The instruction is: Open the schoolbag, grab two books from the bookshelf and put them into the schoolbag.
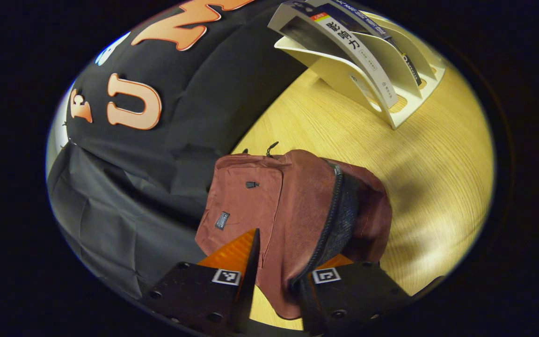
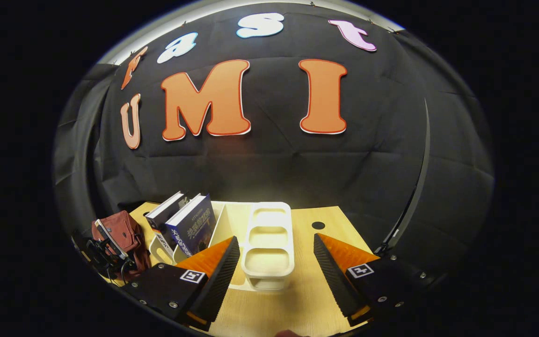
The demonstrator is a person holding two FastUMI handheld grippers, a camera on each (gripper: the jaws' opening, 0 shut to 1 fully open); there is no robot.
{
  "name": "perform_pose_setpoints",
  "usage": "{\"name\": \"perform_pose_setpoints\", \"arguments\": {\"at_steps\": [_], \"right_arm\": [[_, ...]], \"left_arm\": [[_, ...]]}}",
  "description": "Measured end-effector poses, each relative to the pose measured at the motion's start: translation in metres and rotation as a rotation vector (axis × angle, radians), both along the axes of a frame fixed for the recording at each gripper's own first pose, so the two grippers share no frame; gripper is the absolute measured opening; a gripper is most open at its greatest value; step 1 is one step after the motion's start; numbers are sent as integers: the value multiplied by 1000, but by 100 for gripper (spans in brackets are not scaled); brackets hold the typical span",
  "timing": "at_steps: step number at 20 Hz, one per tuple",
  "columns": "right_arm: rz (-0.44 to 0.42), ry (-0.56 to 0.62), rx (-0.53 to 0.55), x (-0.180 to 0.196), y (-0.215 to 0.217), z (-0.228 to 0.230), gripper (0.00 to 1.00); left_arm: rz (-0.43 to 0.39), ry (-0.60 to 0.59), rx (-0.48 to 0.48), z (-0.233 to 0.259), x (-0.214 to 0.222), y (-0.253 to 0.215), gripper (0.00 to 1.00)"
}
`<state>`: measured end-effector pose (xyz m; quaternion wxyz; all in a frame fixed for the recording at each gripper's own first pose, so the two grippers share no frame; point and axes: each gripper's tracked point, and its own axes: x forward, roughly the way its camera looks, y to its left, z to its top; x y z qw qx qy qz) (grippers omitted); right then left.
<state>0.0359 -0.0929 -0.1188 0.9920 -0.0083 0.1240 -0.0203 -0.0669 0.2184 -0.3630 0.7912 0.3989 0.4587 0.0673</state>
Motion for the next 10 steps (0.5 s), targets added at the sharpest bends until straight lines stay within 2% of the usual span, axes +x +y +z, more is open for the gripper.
{"name": "perform_pose_setpoints", "arguments": {"at_steps": [1, 4, 5, 8, 10], "right_arm": [[-1, 1, 0, -1, -3, 0, 94], [15, 7, 1, -1, -3, 0, 94], [24, 7, 3, -2, 0, 2, 94], [62, 19, -3, -1, 14, 5, 94], [84, 30, -14, -1, 26, 8, 94]], "left_arm": [[2, -2, -23, 6, 3, -1, 26], [-2, 43, -98, 27, 3, -4, 2], [0, 43, -117, 39, 5, -2, 10], [-2, 58, -181, 70, 15, 7, 9], [-42, 76, -217, 86, 24, 9, 9]]}}
